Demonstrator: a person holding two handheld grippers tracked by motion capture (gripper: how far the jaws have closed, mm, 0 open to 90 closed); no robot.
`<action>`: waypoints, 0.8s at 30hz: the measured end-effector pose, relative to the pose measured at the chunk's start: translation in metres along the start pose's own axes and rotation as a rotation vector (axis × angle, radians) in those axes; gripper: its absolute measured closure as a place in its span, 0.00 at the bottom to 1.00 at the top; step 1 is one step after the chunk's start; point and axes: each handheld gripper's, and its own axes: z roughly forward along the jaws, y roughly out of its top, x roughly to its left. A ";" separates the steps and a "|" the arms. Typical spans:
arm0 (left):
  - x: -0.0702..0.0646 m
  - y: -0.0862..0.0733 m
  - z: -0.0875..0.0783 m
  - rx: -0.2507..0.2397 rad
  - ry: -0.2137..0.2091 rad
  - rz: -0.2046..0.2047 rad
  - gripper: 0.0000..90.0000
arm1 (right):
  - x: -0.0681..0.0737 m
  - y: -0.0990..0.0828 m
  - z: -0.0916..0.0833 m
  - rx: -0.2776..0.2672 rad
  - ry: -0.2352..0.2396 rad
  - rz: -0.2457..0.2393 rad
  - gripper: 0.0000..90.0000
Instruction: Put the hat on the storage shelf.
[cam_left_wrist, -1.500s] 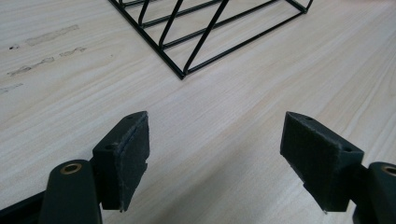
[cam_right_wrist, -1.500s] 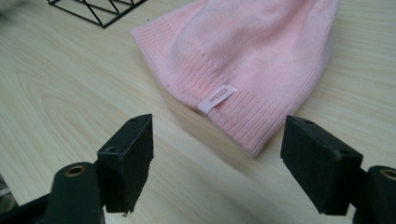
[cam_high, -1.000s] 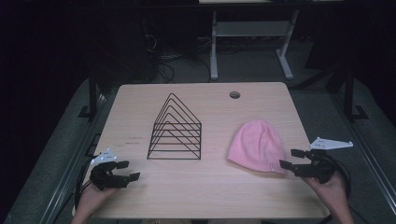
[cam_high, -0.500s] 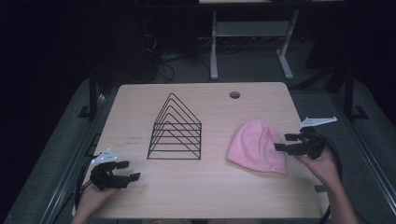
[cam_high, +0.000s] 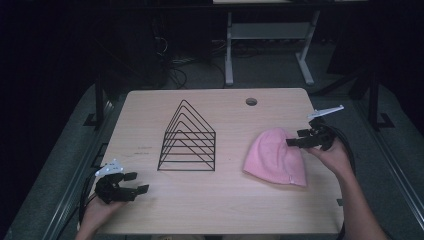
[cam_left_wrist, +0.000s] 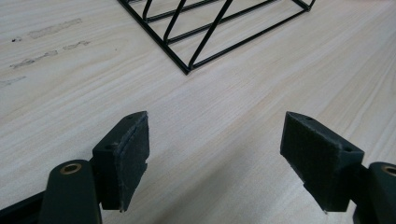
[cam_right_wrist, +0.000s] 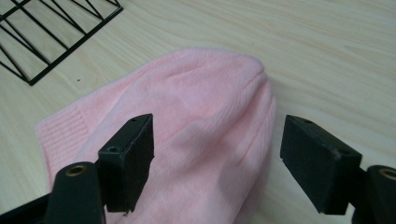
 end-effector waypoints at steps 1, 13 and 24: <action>0.000 0.000 0.000 -0.003 0.000 0.000 0.26 | -0.001 0.003 0.002 0.011 0.000 -0.004 0.28; 0.002 -0.001 -0.002 -0.013 0.001 -0.005 0.26 | -0.015 0.018 0.037 0.070 -0.009 0.038 0.32; 0.002 -0.001 -0.002 -0.002 0.010 0.009 0.26 | -0.027 0.017 0.057 0.106 -0.007 0.099 0.37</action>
